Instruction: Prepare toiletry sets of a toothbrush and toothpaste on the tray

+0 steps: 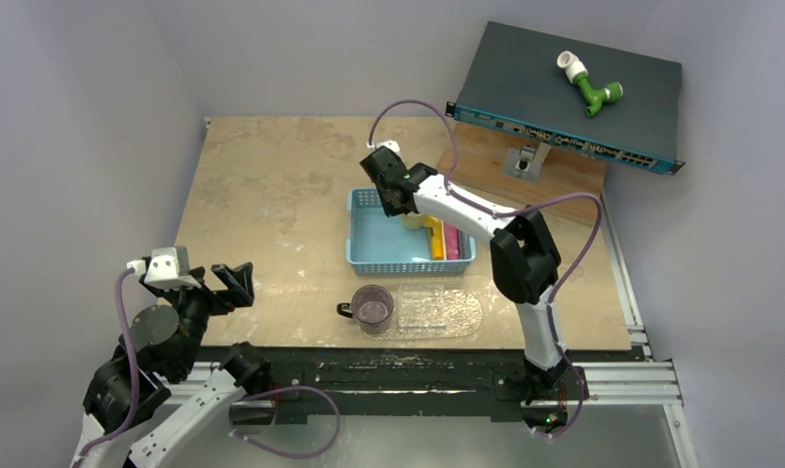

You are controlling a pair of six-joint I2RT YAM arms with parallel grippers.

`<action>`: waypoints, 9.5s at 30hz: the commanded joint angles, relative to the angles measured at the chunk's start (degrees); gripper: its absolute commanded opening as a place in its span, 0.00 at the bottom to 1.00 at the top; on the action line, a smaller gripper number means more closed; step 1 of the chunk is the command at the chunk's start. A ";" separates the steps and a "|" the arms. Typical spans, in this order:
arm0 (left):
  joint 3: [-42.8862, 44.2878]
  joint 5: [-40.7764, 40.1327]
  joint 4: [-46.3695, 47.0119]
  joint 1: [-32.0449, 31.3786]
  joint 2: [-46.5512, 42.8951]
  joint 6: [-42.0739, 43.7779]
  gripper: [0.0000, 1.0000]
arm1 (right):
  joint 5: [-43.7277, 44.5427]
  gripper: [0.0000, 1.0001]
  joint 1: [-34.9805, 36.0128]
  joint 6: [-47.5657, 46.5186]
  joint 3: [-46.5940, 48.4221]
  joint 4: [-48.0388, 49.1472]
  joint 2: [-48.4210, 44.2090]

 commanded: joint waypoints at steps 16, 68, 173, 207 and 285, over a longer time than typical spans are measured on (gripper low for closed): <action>0.10 -0.48 1.64 0.37 1.86 0.90 1.00 | -4.16 0.00 2.63 -8.60 -15.32 2.36 -28.96; 0.05 0.04 1.74 0.36 3.03 1.10 1.00 | -11.47 0.00 7.98 8.50 -46.59 -11.51 -57.06; -1.06 10.71 5.16 0.44 4.55 5.50 1.00 | -9.65 0.51 -6.64 5.14 -27.03 7.14 -17.12; -1.05 10.48 4.98 0.40 4.34 5.40 1.00 | -12.48 0.41 -8.48 5.00 -26.14 9.96 -7.43; 15.17 74.04 0.79 8.99 32.34 -9.60 0.85 | 3.00 0.21 42.45 -22.54 -45.45 31.19 -54.22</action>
